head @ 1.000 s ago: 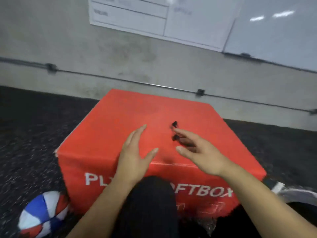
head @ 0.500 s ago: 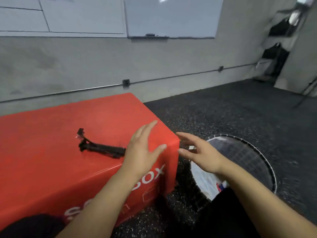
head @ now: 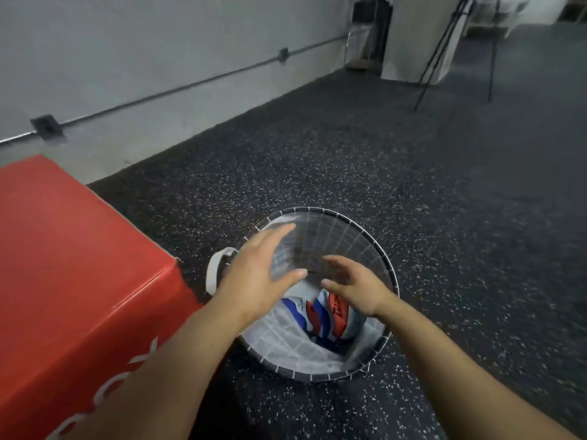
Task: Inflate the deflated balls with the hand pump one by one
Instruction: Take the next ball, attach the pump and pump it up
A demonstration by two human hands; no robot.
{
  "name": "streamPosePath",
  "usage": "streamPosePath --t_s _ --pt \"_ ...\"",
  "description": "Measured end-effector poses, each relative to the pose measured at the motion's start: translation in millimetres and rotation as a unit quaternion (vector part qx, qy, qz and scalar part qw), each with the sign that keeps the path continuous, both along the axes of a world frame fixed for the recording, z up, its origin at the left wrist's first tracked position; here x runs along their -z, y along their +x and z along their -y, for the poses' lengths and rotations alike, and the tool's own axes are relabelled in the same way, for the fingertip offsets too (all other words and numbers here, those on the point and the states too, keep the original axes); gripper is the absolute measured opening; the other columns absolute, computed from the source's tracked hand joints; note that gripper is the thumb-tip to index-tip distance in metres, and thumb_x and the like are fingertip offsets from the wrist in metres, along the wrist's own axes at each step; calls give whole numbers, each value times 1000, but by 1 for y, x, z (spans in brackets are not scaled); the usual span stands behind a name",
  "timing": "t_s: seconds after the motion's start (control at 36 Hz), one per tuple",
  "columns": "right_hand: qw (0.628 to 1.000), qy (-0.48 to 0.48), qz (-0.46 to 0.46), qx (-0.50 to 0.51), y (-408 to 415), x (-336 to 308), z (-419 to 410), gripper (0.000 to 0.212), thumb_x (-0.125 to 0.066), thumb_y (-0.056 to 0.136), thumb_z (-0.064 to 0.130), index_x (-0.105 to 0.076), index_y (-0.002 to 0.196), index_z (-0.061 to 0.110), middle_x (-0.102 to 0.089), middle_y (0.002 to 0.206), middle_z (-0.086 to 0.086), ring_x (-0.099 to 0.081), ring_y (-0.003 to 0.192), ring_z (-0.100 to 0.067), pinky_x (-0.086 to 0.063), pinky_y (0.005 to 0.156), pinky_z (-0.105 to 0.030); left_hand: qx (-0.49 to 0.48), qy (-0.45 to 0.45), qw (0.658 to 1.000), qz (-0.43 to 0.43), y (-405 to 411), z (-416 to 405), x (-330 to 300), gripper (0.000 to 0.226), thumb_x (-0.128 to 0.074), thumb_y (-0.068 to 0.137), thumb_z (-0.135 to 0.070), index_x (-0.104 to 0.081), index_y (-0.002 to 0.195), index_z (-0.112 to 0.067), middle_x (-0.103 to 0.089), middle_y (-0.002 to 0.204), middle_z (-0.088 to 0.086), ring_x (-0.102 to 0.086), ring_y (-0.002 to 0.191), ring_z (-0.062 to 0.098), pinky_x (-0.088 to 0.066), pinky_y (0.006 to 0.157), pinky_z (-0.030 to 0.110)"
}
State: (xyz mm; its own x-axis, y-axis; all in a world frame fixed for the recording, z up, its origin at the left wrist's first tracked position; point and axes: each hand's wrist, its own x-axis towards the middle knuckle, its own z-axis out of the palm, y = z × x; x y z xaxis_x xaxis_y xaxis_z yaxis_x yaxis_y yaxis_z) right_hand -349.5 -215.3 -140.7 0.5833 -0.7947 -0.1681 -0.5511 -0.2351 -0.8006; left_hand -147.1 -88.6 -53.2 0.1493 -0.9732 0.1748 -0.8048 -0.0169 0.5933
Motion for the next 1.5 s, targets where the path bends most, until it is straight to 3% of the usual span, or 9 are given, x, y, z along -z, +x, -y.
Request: streamPosePath --t_s 0.11,0.22,0.33,0.5,0.64,1.08,1.31,1.44,1.5 --pt "998 53 -16 43 6 54 19 64 -75 92 39 -52 150 25 -61 145 -1 -61 129 -17 -47 114 -43 21 42 999 -13 -4 30 21 77 -77 92 -45 -37 157 -43 -43 157 -13 -39 144 7 -27 110 19" --pt "993 89 -66 43 18 93 25 58 -72 98 30 -52 151 22 -62 114 6 -59 102 -12 -46 92 -25 27 96 995 -18 0 53 40 76 -75 93 -45 -35 158 -45 -41 160 -12 -37 146 9 -25 106 19" --pt "980 152 -121 43 27 131 29 58 -69 100 26 -48 154 23 -55 148 -7 -60 128 -25 -45 99 -29 26 122 992 -27 5 72 53 76 -73 95 -44 -32 159 -46 -39 161 -13 -36 145 8 -25 104 20" --pt "975 109 -187 56 27 178 36 52 -64 101 16 -54 151 21 -48 155 -8 -45 145 -26 -31 116 -24 42 147 988 -15 15 91 68 76 -72 94 -49 -30 158 -49 -38 160 -17 -38 145 7 -30 106 23" --pt "971 44 -227 56 23 214 44 48 -56 102 23 -57 147 40 -37 165 -1 -43 145 -29 -31 120 -26 47 152 987 -27 28 104 84 79 -74 90 -53 -33 157 -49 -41 160 -18 -42 145 7 -37 121 40" --pt "934 31 -354 -36 29 196 50 76 -61 92 22 -34 160 42 -15 172 -9 -30 150 -39 -29 125 -43 55 123 990 -52 26 108 81 76 -73 89 -55 -36 155 -49 -40 159 -23 -40 139 -3 -36 119 33" --pt "953 16 -304 12 18 172 52 63 -57 95 15 -44 157 26 -28 166 -10 -42 144 -36 -39 118 -38 45 119 989 -81 28 102 74 76 -77 90 -46 -40 156 -42 -49 153 -18 -46 137 -4 -35 116 23" --pt "985 18 -124 118 -1 154 47 47 -47 106 9 -54 151 18 -35 167 -1 -38 151 -22 -23 119 -18 40 126 986 -100 29 98 70 78 -79 89 -43 -39 156 -44 -50 153 -14 -46 138 -1 -35 118 25" --pt "990 19 -47 133 -2 143 45 46 -49 105 3 -58 148 16 -41 162 -3 -38 151 -21 -24 124 -24 39 125 986 -107 29 97 69 78 -80 88 -43 -40 155 -44 -52 150 -13 -49 135 1 -37 117 27"
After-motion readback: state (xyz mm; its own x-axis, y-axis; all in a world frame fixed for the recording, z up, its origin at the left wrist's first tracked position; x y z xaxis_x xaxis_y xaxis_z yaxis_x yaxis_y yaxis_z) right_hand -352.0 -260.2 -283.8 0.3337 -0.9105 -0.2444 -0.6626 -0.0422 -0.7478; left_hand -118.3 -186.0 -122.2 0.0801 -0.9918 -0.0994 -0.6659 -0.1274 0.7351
